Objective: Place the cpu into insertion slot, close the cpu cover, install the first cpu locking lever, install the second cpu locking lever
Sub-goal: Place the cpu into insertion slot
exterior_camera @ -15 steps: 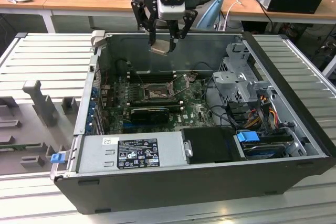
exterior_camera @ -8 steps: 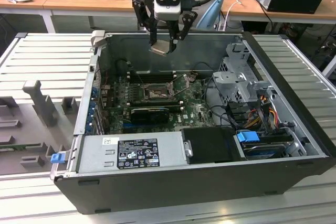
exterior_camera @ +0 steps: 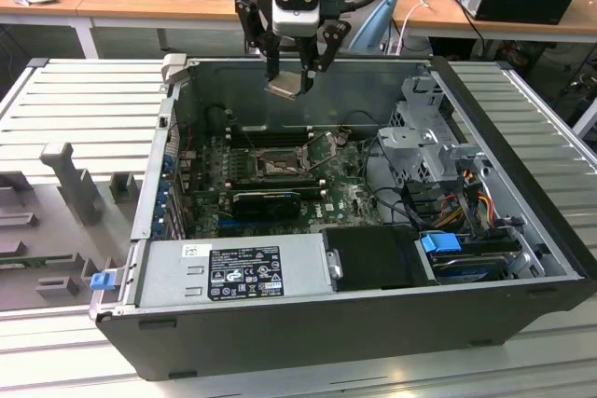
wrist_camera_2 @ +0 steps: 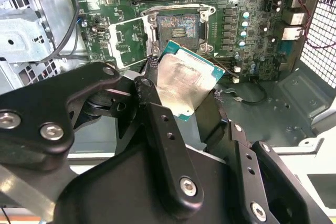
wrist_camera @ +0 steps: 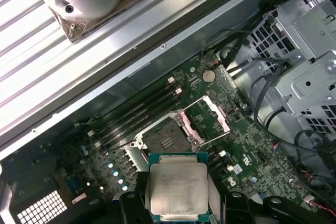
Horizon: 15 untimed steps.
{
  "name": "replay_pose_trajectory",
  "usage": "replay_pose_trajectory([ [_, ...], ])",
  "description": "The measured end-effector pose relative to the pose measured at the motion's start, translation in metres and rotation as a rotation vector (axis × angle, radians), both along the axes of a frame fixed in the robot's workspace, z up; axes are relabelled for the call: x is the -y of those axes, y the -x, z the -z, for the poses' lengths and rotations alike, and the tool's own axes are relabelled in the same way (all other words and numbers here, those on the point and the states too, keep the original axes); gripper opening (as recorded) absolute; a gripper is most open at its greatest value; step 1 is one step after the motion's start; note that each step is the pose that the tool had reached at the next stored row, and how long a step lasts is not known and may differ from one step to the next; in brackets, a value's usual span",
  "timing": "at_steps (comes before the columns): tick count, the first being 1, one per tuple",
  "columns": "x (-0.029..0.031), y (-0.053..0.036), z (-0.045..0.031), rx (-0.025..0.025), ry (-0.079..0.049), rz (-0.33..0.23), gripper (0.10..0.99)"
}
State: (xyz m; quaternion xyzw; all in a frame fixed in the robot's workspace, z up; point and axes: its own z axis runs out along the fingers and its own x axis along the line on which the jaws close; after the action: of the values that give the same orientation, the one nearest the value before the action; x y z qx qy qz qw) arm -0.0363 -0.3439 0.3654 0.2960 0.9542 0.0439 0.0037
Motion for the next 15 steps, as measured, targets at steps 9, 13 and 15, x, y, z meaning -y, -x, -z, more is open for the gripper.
replay_pose_trajectory([
  [9,0.0,0.0,0.0002,0.0,0.0,0.018,0.529],
  [13,0.0,0.0,0.0002,0.0,0.0,0.026,0.529],
  [15,0.0,0.0,0.0003,0.0,0.0,0.032,0.529],
])
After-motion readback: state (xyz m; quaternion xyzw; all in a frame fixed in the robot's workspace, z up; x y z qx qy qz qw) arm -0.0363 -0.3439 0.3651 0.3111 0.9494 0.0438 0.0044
